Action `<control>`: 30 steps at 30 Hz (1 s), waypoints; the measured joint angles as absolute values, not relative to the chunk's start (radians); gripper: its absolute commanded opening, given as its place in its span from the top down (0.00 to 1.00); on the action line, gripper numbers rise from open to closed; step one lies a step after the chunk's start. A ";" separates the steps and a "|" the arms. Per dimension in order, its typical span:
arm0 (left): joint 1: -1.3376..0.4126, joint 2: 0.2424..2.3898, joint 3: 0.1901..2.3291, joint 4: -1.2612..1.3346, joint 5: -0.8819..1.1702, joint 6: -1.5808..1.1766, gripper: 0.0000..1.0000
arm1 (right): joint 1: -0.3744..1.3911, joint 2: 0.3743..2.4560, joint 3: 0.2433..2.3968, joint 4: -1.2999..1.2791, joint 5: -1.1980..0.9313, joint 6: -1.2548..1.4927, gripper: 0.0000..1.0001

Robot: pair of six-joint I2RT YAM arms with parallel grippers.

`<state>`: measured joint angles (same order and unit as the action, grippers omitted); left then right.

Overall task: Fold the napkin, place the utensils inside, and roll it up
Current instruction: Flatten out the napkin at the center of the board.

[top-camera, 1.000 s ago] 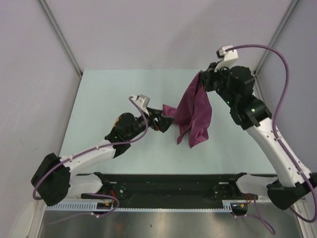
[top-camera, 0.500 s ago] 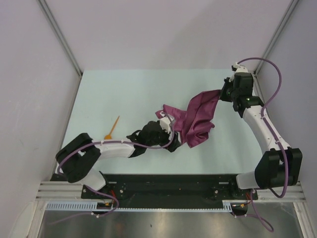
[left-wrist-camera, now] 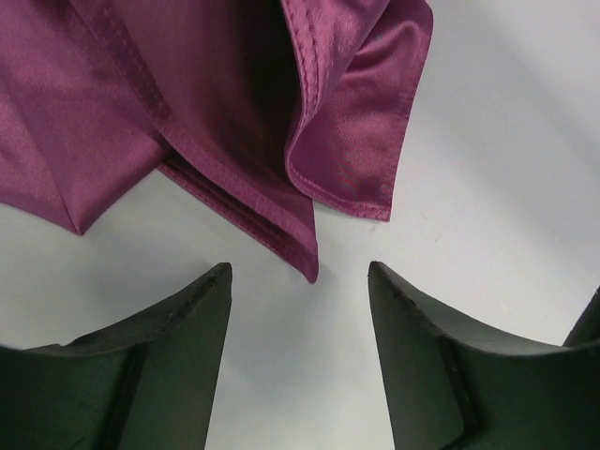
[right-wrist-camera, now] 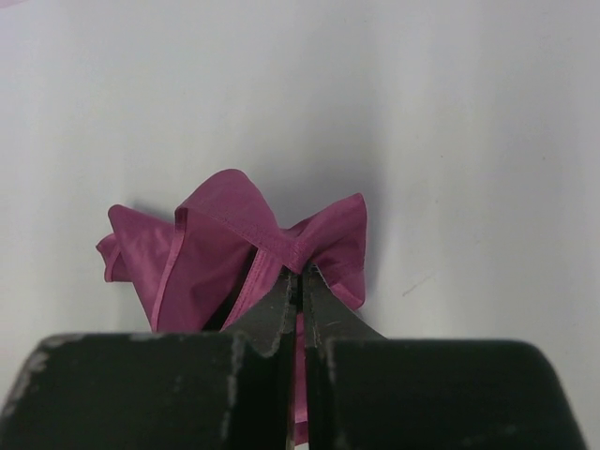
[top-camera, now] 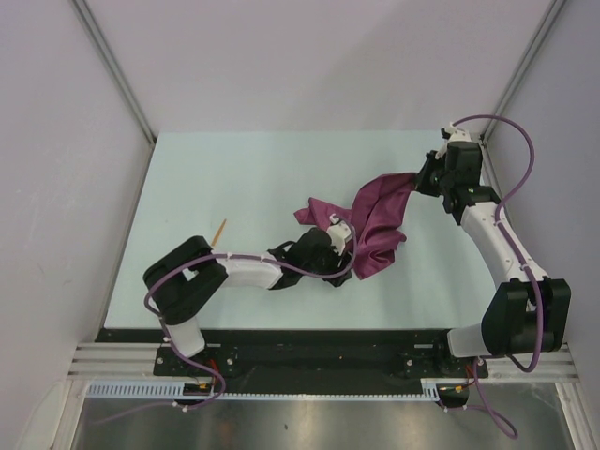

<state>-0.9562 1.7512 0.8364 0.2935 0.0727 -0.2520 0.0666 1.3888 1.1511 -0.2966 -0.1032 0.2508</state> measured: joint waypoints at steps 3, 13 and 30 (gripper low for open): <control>-0.956 1.773 0.873 0.269 0.070 -0.252 0.38 | 0.062 1.389 1.145 -0.294 -0.112 0.254 1.00; -0.958 1.838 0.948 0.199 0.071 -0.249 0.48 | 0.046 1.389 1.143 -0.292 -0.126 0.262 1.00; -0.956 1.754 0.937 0.102 -0.057 -0.239 1.00 | 0.028 1.383 1.149 -0.318 -0.127 0.241 1.00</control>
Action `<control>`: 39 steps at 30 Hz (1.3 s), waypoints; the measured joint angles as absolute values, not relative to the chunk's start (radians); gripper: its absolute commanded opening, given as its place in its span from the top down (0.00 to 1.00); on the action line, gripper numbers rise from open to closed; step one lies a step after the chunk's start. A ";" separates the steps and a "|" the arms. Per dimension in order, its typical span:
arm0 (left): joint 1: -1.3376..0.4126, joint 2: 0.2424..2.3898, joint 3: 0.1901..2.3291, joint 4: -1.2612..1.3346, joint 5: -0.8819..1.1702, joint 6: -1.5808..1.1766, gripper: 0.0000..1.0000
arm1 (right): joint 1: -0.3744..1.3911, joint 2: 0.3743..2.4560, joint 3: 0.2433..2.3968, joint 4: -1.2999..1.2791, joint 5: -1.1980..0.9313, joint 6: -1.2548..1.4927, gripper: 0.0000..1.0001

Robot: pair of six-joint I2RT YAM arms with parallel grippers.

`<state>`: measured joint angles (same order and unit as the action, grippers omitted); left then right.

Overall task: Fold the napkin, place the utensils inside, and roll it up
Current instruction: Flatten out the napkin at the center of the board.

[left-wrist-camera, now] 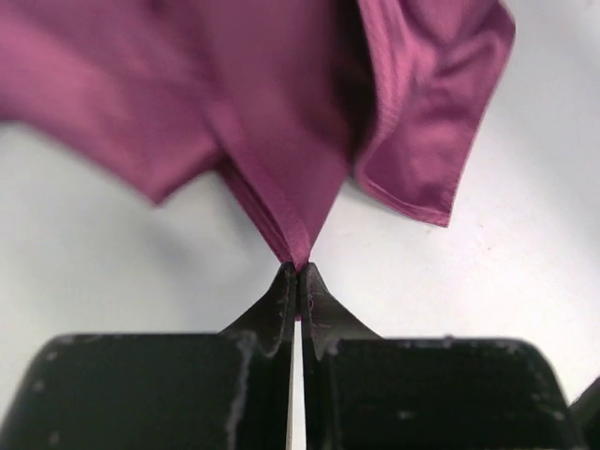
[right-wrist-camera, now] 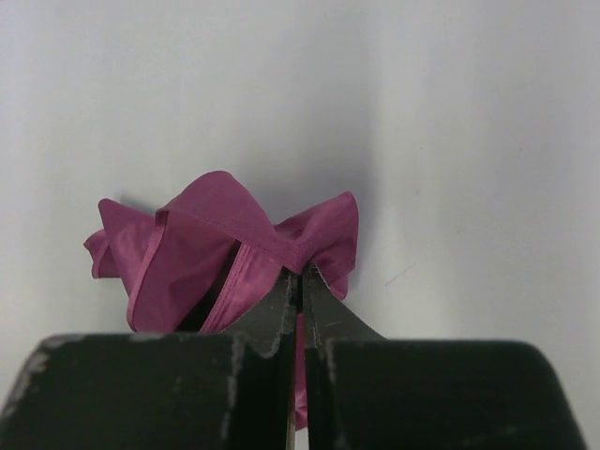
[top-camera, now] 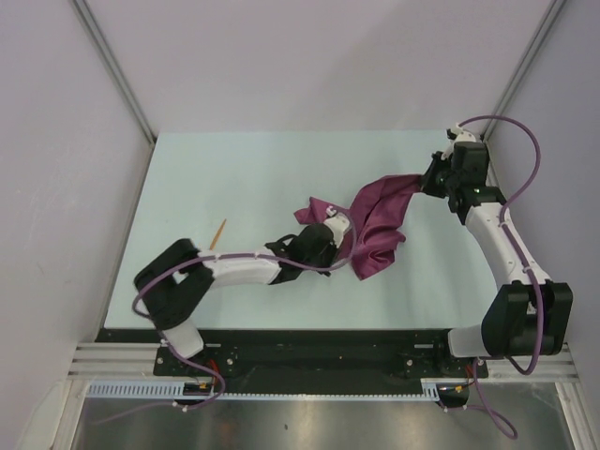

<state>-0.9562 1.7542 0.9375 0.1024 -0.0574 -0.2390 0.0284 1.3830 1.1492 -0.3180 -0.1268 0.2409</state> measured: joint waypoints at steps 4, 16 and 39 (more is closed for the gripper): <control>-0.916 1.521 0.921 0.022 -0.185 -0.229 1.00 | 0.028 1.334 1.175 -0.362 -0.115 0.208 1.00; -0.684 0.933 1.184 -0.161 -0.400 -0.020 1.00 | 0.104 0.999 1.391 -0.383 -0.110 0.074 1.00; -0.406 1.067 1.515 -0.319 -0.262 0.131 1.00 | 0.162 1.265 1.533 -0.291 -0.102 -0.093 1.00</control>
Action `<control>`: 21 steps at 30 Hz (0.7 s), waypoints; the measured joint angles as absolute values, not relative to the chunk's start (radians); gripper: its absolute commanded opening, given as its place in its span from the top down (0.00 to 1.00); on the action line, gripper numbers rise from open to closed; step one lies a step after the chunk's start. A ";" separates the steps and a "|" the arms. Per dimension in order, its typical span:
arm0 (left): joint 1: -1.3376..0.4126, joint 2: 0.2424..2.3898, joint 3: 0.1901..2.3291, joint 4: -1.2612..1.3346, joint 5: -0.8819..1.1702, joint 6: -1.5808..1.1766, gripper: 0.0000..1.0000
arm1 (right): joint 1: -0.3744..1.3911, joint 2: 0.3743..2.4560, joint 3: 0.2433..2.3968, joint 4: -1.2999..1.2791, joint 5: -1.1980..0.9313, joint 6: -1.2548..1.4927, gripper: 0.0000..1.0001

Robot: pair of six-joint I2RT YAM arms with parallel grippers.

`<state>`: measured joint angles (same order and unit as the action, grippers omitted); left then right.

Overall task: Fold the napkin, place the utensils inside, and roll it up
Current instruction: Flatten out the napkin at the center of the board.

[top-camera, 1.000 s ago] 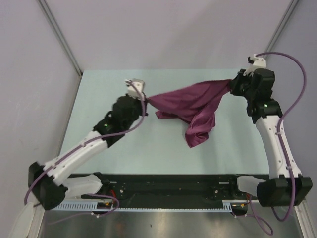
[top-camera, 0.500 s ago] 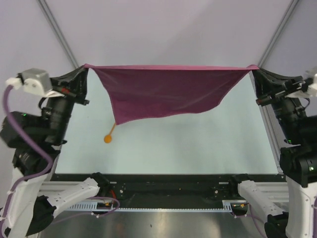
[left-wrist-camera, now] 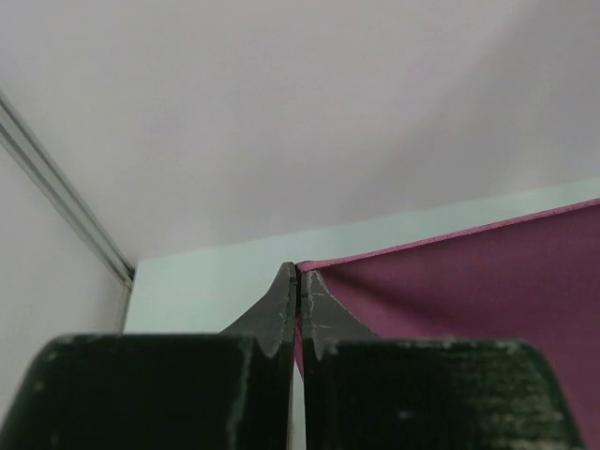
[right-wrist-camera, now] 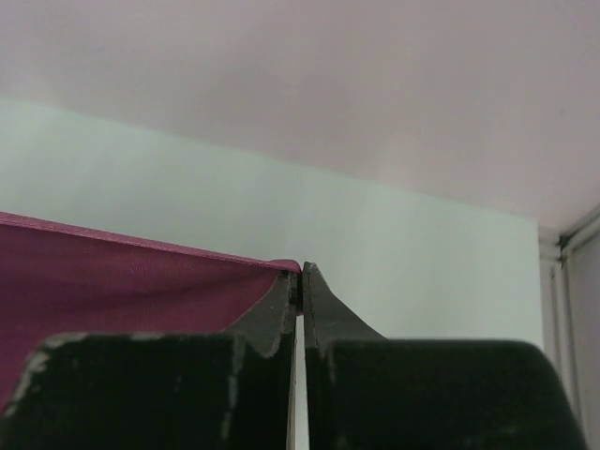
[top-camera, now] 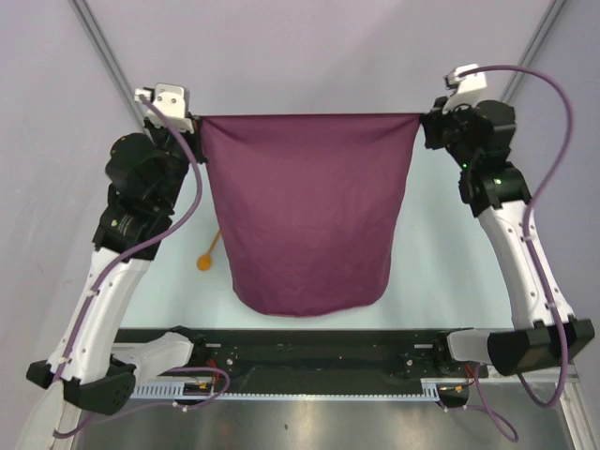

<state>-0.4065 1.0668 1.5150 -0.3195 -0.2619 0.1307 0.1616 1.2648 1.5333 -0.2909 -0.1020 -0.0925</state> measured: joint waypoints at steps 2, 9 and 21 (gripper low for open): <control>-0.353 1.086 1.480 -0.335 -0.199 0.106 1.00 | 0.162 1.314 1.510 -0.325 -0.094 -0.098 1.00; -0.299 1.063 1.441 -0.331 -0.084 0.068 1.00 | 0.183 1.254 1.511 -0.346 -0.029 -0.111 1.00; -0.297 0.792 1.512 -0.338 0.001 0.070 1.00 | 0.357 0.913 1.581 -0.349 0.015 -0.166 1.00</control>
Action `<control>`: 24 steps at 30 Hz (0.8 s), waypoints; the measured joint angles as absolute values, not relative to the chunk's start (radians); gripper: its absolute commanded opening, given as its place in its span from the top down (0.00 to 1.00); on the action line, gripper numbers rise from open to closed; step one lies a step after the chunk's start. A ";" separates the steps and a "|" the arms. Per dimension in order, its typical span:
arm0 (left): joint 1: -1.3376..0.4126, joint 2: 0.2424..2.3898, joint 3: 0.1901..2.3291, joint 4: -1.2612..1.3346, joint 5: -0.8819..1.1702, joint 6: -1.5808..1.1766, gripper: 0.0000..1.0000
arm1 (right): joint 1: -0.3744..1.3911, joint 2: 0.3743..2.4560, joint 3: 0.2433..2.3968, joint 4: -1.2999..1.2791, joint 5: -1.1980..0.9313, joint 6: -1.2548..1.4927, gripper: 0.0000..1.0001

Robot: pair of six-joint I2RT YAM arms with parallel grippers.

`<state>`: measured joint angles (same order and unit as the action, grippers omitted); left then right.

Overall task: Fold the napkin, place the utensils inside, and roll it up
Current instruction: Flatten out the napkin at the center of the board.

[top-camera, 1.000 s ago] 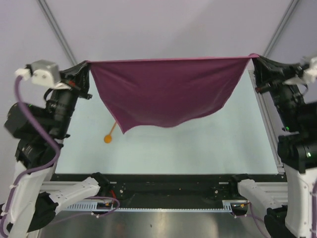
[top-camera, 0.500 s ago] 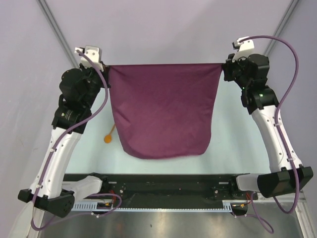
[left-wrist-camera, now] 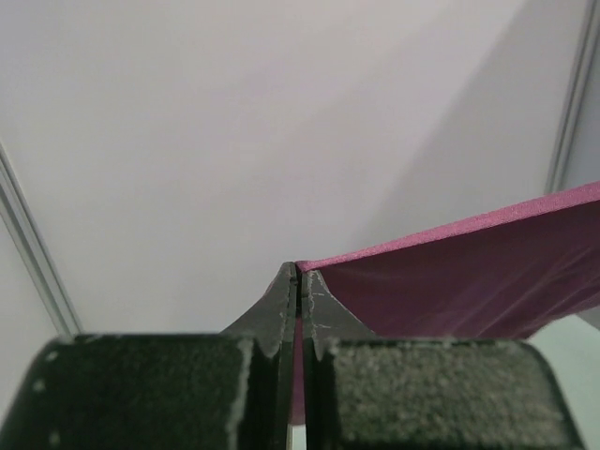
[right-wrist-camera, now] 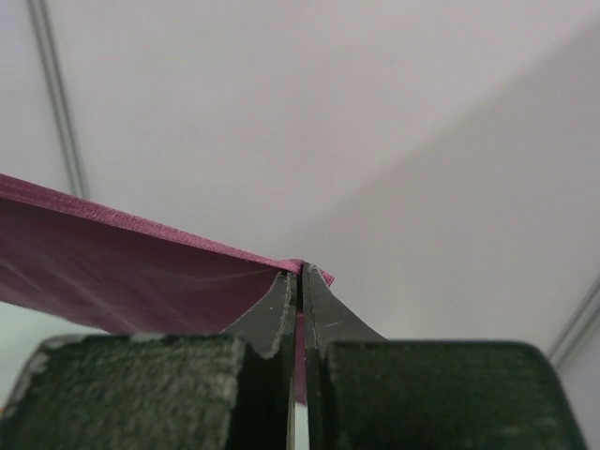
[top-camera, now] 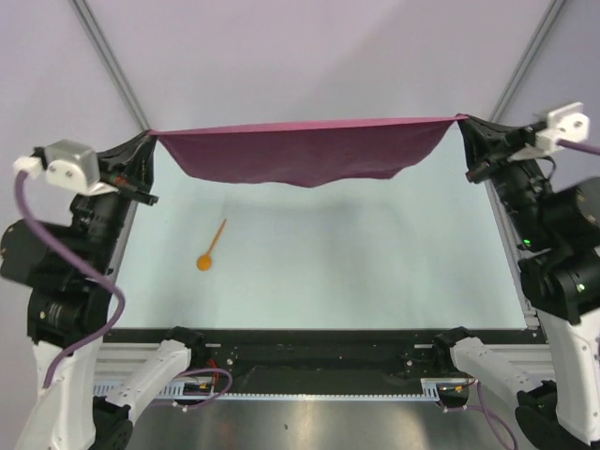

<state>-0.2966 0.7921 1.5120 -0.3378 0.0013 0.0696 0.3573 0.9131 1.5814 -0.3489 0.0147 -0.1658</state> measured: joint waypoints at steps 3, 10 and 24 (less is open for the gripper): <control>-0.297 0.770 1.558 -0.348 0.036 0.068 1.00 | 0.358 0.882 1.626 -0.362 -0.040 -0.161 1.00; -0.297 0.781 1.602 -0.339 0.054 0.049 1.00 | 0.358 0.896 1.663 -0.365 -0.090 -0.168 1.00; -0.119 1.494 1.442 -0.215 0.121 -0.023 1.00 | 0.099 1.579 1.463 -0.251 -0.236 -0.159 1.00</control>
